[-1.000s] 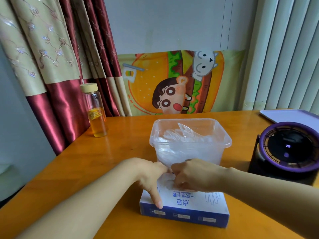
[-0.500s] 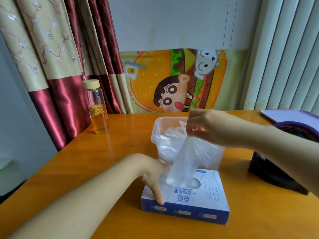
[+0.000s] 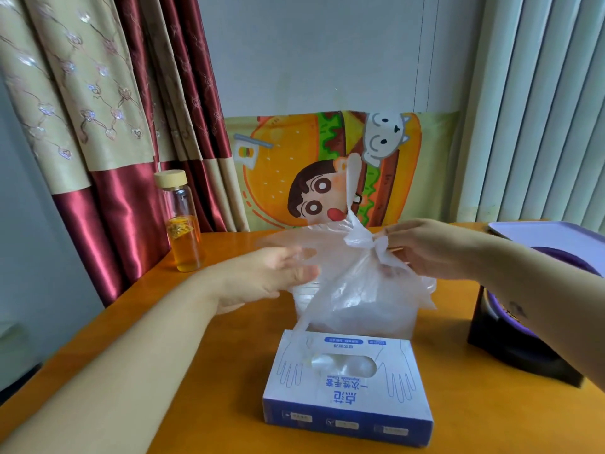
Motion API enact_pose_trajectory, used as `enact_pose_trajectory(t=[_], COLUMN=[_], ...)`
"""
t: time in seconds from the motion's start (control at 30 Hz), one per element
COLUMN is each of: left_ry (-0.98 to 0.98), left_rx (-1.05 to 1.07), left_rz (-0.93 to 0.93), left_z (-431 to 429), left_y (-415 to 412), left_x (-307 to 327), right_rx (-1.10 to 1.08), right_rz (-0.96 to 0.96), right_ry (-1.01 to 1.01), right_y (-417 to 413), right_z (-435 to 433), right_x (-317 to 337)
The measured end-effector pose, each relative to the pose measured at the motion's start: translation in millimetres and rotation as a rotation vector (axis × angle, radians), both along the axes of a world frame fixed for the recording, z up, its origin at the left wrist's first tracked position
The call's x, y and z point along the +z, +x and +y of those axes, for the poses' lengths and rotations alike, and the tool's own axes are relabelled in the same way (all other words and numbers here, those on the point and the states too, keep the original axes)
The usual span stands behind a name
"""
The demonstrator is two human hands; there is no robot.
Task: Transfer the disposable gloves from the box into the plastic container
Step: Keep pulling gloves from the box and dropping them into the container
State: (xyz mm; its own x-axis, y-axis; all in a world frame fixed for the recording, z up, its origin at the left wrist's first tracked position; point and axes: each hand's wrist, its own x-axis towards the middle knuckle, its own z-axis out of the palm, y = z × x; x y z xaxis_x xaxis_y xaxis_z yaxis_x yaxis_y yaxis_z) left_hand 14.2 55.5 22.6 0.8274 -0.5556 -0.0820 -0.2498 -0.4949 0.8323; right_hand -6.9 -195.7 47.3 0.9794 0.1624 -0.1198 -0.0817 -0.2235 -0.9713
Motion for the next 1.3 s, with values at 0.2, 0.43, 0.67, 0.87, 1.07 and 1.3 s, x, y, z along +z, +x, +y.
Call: enact_pose_trajectory(t=[0.2, 0.43, 0.67, 0.87, 1.07, 1.3], left_ry=[-0.079, -0.028, 0.2, 0.36, 0.506, 0.662], left_rx=[0.124, 0.413, 0.452, 0.336, 0.546, -0.155], left_rz=[-0.09, -0.161, -0.142, -0.111, -0.484, -0.422], left_z=[-39.9, -59.1, -72.9, -89.0, -91.4, -110.7], left_y=[1.5, 44.8, 72.6, 91.8, 94.5, 61.4], left_x=[3.8, 3.1, 11.1, 2.9, -1.1, 6.2], right_rx=[0.261, -0.142, -0.086, -0.099, -0.232, -0.072], right_rz=[0.187, -0.026, -0.55, -0.618, -0.376, -0.108], right_ry=[0.186, 0.26, -0.232, -0.809, -1.019, -1.267], right_y=[-3.6, 9.8, -8.4, 17.6, 51.2, 73.8], right_z=[7.4, -10.6, -10.9, -8.5, -24.0, -22.1], right_x=[-15.2, -24.1, -22.9, -45.3, -48.5, -56.1])
